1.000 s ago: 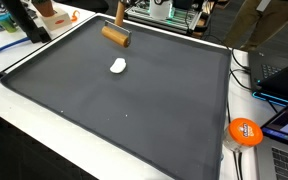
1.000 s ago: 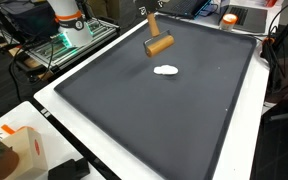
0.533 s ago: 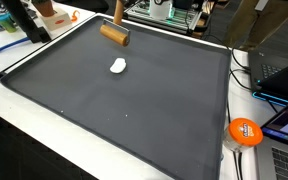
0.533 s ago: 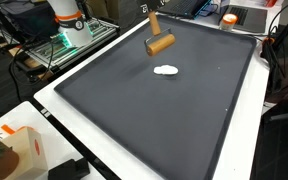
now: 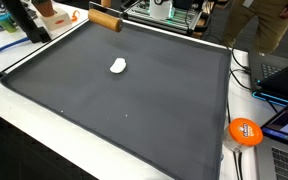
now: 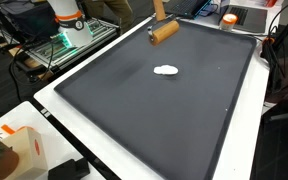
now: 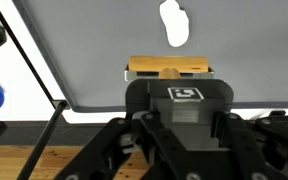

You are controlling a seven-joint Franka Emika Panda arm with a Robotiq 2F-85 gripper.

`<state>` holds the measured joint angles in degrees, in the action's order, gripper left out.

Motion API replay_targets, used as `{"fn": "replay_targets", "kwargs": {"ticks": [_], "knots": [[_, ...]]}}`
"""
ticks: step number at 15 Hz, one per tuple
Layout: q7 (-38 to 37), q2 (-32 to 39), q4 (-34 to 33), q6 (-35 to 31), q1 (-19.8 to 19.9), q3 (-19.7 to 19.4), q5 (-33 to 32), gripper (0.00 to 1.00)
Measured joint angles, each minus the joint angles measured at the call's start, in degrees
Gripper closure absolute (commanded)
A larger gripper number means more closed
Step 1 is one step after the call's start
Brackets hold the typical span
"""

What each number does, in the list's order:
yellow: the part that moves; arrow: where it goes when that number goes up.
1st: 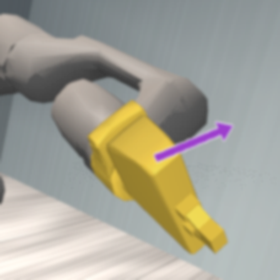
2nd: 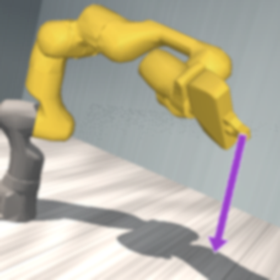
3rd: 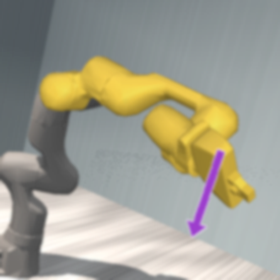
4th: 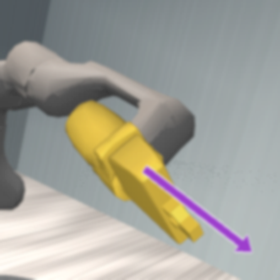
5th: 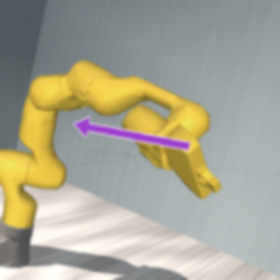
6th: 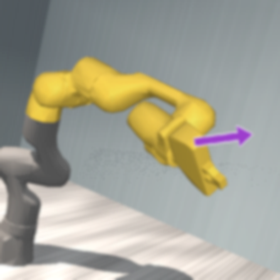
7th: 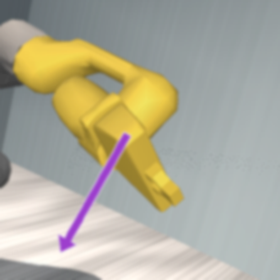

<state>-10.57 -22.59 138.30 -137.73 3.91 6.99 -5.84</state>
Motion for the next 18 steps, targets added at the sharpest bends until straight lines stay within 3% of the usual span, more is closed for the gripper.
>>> {"fn": "replay_targets", "kwargs": {"ticks": [1,2,5,6,11,18], "knots": [[1.9,0.8,-1.9,1.3,-0.3,-1.1,0.5,0.78],[3.8,1.7,-3.8,2.5,-0.6,-2.3,1.2,0.53],[4.2,2.7,-4.6,2.8,-0.7,-2.8,1.2,0.53],[4.2,2.7,-4.4,2.8,-0.9,-2.8,1.2,0.78],[4.1,3.8,-5.1,3.2,-1.0,-2.8,0.8,0.78],[4.1,10.4,-12.9,10.1,-1.8,-2.6,0.0,0.78]]}}
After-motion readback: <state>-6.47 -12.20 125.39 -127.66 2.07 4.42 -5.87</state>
